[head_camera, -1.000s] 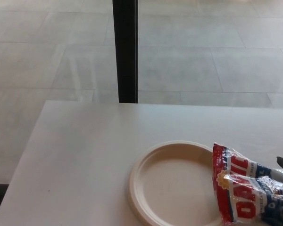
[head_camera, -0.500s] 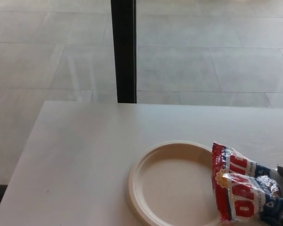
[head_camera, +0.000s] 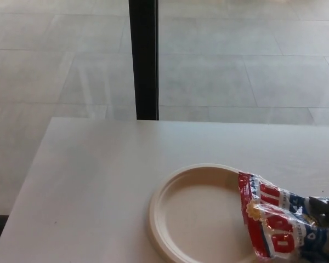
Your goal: The robot uses its right hand to pick up a bag of sunflower seeds kept in the middle of the desk and tilts it over a plate kept next to it to pour out a few seeds and then puts the bag of seeds back on the desk
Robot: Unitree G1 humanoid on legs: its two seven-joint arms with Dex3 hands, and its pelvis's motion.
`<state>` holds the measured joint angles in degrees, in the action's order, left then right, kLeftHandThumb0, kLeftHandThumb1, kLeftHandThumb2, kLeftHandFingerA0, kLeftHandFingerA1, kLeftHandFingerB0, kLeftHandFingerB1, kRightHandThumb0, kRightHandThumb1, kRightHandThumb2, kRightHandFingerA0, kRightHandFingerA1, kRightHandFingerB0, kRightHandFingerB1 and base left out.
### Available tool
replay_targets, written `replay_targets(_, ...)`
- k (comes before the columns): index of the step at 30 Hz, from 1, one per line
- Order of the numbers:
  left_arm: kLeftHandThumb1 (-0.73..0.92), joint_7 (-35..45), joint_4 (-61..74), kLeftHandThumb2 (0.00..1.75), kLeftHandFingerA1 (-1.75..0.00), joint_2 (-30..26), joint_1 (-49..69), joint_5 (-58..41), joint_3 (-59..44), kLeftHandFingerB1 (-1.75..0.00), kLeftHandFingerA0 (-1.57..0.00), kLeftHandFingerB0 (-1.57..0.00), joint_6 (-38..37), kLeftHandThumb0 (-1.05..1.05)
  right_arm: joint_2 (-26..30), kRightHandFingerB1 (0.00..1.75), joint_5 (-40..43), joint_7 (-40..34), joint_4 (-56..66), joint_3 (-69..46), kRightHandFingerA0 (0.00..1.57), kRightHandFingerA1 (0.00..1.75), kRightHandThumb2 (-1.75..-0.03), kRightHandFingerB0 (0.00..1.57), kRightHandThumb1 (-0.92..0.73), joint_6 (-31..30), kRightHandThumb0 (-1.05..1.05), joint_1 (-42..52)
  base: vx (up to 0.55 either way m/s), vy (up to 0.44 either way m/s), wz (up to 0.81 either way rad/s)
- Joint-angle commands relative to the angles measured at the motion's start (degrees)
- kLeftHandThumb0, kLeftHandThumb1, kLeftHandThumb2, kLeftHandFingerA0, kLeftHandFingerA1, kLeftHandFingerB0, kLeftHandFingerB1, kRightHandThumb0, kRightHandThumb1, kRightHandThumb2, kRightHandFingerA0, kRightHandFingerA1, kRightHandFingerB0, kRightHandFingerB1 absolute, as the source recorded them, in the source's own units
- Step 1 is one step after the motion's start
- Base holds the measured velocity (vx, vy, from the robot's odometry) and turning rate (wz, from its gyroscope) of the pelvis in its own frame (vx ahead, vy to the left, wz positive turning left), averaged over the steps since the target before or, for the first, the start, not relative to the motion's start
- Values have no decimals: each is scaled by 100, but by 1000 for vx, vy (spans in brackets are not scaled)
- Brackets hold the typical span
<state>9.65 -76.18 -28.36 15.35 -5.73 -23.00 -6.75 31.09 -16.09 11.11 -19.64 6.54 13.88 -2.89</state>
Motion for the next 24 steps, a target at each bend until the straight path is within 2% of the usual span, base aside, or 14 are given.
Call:
replay_targets(1, 57, -43, -15, 57, -65, -45, -19, -6, 10, -49, -67, -67, -56, -48, 186, 15, -544, -35, -172, 239, 0, 7, -76, 0, -46, -143, -79, -131, 0, 0, 0)
replay_targets(5, 58, -11, 0, 58, -74, -27, 4, -47, -31, -53, -72, -69, -68, -45, 314, 9, -847, 7, -344, 520, 0, 1, -73, 6, -49, -488, -72, -262, 0, 0, 0)
replay_targets(6, 61, -11, 1, 58, -69, -38, 15, 19, 30, -50, -67, -66, -90, -47, 321, 13, -1011, -77, -406, 609, 0, 0, -63, 3, -36, -600, -58, -311, 0, 0, 0)
replay_targets(8, 59, 5, -1, 58, -72, -24, 22, -42, -23, -52, -69, -66, -99, -45, 271, 21, -1153, -307, -507, 682, 0, 2, -59, 3, -36, -680, -43, -356, 0, 0, 0)
replay_targets(9, 59, 1, -1, 58, -74, -18, 18, -79, -58, -52, -70, -67, -78, -44, 217, 34, -1170, -451, -443, 657, 0, 24, -67, 3, -41, -724, -33, -309, 0, 0, 0)
replay_targets(10, 60, -59, 1, 58, -74, -33, 2, 31, 39, -50, -72, -66, -94, -46, 72, 37, -1377, -1038, -444, 652, 10, 54, -56, 11, -54, -692, -30, -267, 0, 0, 0)
replay_targets(13, 61, -95, -10, 59, -71, -55, -5, 148, 162, -49, -71, -64, -103, -45, -35, 38, -1826, -1811, -511, 791, 23, 68, -57, 16, -58, -612, -27, -259, 0, 0, 0)
replay_targets(14, 61, -74, -2, 58, -71, -53, 2, 127, 155, -51, -71, -67, -120, -44, -50, 40, -1988, -2168, -626, 864, 31, 83, -57, 16, -59, -446, -26, -279, 0, 0, 0)
replay_targets(15, 60, -102, -2, 58, -71, -51, -10, 109, 148, -51, -72, -69, -94, -44, -89, 48, -2107, -2407, -679, 918, 45, 106, -71, 13, -54, -433, -35, -295, 0, 0, 0)
replay_targets(16, 61, -85, -3, 58, -70, -53, -6, 113, 161, -51, -72, -68, -107, -44, -83, 46, -2191, -2611, -771, 975, 55, 110, -58, 16, -62, -294, -22, -312, 0, 0, 0)
replay_targets(18, 60, -43, -1, 58, -69, -44, -14, 12, 78, -51, -71, -66, -62, -43, -141, 50, -2225, -2932, -914, 1003, 69, 153, -62, 21, -65, -112, -20, -341, 0, 0, 0)
replay_targets(20, 60, -53, -5, 58, -69, -39, -14, 6, 70, -51, -71, -66, -67, -43, -157, 50, -2212, -3040, -988, 1023, 69, 153, -62, 21, -65, -31, -20, -359, 0, 0, 0)
replay_targets(21, 61, -34, 2, 58, -63, -62, 1, 82, 145, -49, -64, -65, -95, -43, -264, 53, -2005, -3197, -1155, 955, 89, 175, -66, 36, -82, 373, -21, -339, 0, 0, 0)
replay_targets(24, 59, -34, 3, 58, -72, -30, 6, 8, 92, -53, -69, -70, -92, -42, -257, 77, -1916, -3149, -1155, 950, 97, 175, -83, 64, -85, 574, -18, -258, 0, 0, 0)
